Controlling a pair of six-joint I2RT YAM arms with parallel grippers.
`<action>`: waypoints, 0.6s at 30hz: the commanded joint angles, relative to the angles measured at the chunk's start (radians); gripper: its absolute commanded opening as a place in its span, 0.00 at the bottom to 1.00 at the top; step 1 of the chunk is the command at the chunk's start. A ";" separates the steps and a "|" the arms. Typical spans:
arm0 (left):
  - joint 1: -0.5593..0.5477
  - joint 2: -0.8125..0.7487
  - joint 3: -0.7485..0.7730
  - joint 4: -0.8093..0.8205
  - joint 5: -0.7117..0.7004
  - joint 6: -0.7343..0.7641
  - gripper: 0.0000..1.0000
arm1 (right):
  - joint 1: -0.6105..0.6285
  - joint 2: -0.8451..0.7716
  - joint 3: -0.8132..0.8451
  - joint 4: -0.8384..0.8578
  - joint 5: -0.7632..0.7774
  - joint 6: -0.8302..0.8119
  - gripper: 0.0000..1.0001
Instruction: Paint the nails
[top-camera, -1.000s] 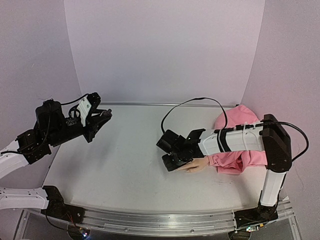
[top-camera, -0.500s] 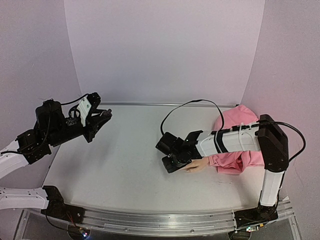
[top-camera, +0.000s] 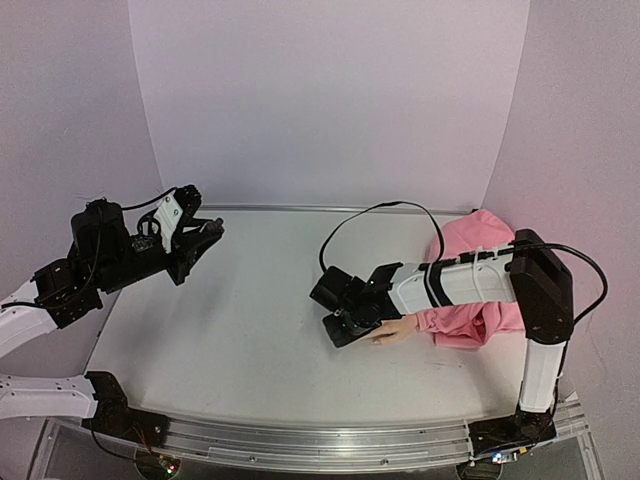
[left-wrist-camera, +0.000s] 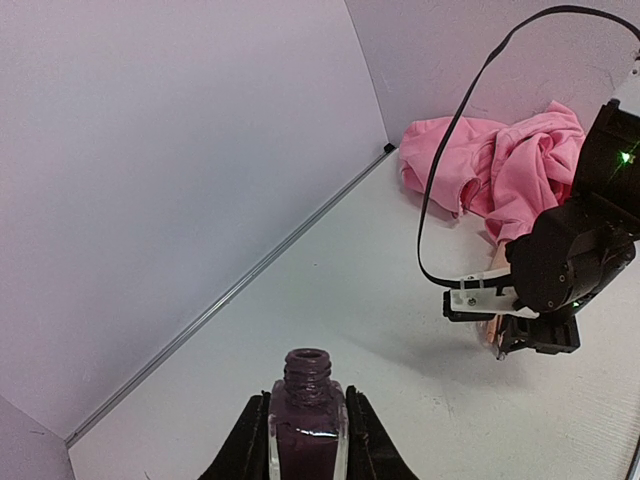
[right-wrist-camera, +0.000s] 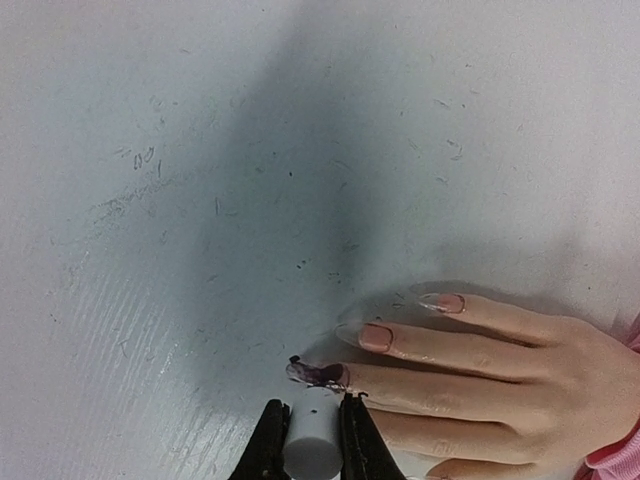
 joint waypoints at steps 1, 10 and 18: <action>-0.002 -0.019 0.000 0.038 -0.013 0.013 0.00 | 0.005 0.016 0.033 -0.022 0.025 -0.009 0.00; -0.002 -0.018 -0.001 0.038 -0.013 0.013 0.00 | 0.005 0.028 0.051 -0.019 0.026 -0.018 0.00; -0.002 -0.020 -0.001 0.038 -0.013 0.013 0.00 | 0.005 0.032 0.070 -0.014 0.026 -0.024 0.00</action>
